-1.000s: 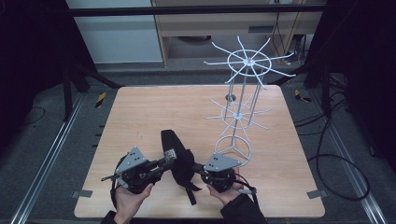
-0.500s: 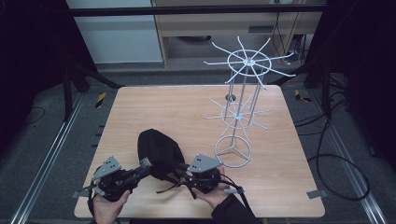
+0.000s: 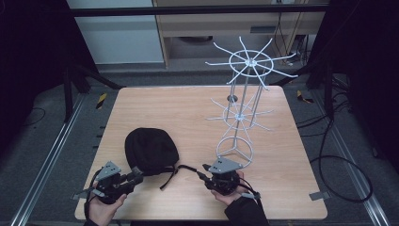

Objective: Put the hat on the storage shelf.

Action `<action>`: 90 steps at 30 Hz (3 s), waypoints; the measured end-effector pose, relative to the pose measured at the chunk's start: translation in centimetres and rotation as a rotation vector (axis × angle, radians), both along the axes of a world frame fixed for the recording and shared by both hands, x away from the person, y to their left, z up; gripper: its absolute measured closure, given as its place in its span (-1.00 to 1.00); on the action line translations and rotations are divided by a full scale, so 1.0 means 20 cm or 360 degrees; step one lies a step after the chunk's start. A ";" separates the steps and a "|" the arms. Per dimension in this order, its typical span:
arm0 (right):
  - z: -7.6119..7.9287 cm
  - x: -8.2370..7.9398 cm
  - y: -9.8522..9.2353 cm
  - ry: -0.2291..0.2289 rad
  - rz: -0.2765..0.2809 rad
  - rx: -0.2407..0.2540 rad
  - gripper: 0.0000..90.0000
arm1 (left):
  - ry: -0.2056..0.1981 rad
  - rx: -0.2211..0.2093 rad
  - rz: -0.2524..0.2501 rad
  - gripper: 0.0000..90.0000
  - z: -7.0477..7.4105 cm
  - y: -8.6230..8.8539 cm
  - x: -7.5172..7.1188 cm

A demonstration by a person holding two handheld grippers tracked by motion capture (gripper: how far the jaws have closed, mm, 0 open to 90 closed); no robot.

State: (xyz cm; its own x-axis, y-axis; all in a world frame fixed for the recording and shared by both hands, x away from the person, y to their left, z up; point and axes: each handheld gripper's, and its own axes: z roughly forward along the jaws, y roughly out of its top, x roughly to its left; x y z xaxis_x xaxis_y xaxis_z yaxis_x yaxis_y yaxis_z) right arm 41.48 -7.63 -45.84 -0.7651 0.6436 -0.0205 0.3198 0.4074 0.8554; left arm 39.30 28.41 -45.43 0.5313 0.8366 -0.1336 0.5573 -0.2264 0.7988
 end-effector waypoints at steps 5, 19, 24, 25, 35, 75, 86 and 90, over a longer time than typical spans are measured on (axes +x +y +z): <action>-0.02 0.00 -0.03 0.0012 -0.0032 -0.0023 0.42 | -0.0003 0.0123 0.0120 -0.17 0.02 0.01 -0.02; -0.01 -0.03 -0.14 0.0027 -0.0082 -0.0005 0.36 | -0.0057 0.0198 0.0255 -0.42 0.09 0.04 0.03; 0.01 -0.06 -0.25 0.0033 -0.0153 0.0003 0.33 | -0.0053 0.0150 0.0218 -0.24 0.16 0.01 0.14; 0.01 -0.06 -0.27 0.0035 -0.0171 0.0007 0.33 | -0.0043 0.0142 0.0211 -0.19 0.17 0.00 0.17; 0.00 -0.09 -0.51 0.0065 -0.0365 0.0041 0.30 | 0.0176 0.0120 0.0229 0.13 0.10 -0.05 0.39; -0.07 -0.01 -0.81 0.0047 -0.0687 0.0055 0.24 | -0.0655 -0.0444 -0.0088 0.79 0.69 -0.12 0.02; -0.07 -0.01 -0.81 0.0052 -0.0682 0.0051 0.24 | -0.0815 -0.0594 -0.0108 0.79 0.86 -0.19 0.05; -0.07 -0.01 -0.81 0.0051 -0.0681 0.0053 0.24 | -0.0852 -0.0644 -0.0111 0.79 0.91 -0.22 0.08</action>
State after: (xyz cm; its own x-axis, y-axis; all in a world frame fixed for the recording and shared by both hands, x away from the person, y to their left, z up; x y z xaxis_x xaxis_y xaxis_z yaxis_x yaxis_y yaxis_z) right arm 41.25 -23.74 -47.16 -0.4290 0.9030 0.0248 0.4803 0.2047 0.8529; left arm 40.84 24.08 -27.29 0.6623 0.7374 -0.1326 0.0557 0.1280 0.9902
